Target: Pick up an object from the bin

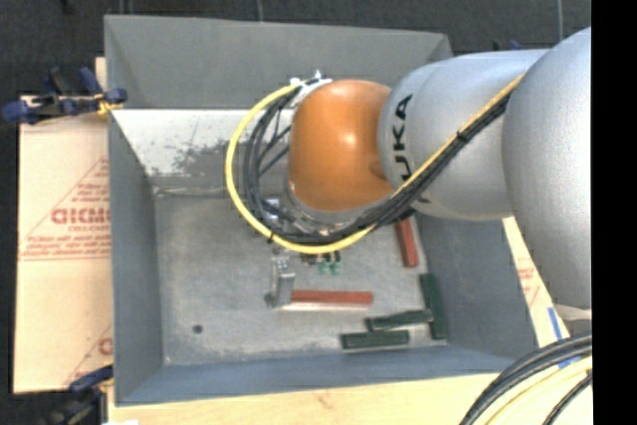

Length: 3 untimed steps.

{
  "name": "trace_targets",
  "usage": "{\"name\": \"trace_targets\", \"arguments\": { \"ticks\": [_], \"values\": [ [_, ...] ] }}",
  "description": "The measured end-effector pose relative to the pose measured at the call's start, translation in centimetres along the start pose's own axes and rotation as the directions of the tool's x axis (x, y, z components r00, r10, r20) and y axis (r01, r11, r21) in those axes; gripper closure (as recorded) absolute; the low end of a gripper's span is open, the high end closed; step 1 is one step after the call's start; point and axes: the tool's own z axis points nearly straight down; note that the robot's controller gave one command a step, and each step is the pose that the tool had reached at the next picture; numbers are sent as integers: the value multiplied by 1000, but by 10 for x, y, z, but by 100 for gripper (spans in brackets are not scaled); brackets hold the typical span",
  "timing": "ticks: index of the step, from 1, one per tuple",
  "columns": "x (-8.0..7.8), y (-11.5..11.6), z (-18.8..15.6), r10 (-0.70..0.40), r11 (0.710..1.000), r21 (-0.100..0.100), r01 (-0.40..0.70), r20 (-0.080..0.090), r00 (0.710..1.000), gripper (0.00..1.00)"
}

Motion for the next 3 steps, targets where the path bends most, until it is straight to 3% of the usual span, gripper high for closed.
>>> {"name": "trace_targets", "arguments": {
  "ticks": [1,2,3],
  "values": [
    [-3,-43,63,-108,994,3,108,-1,994,0],
    [9,-53,73,-114,993,1,114,-13,993,0],
    [46,-61,75,-255,967,0,255,-7,967,100]
  ]
}}
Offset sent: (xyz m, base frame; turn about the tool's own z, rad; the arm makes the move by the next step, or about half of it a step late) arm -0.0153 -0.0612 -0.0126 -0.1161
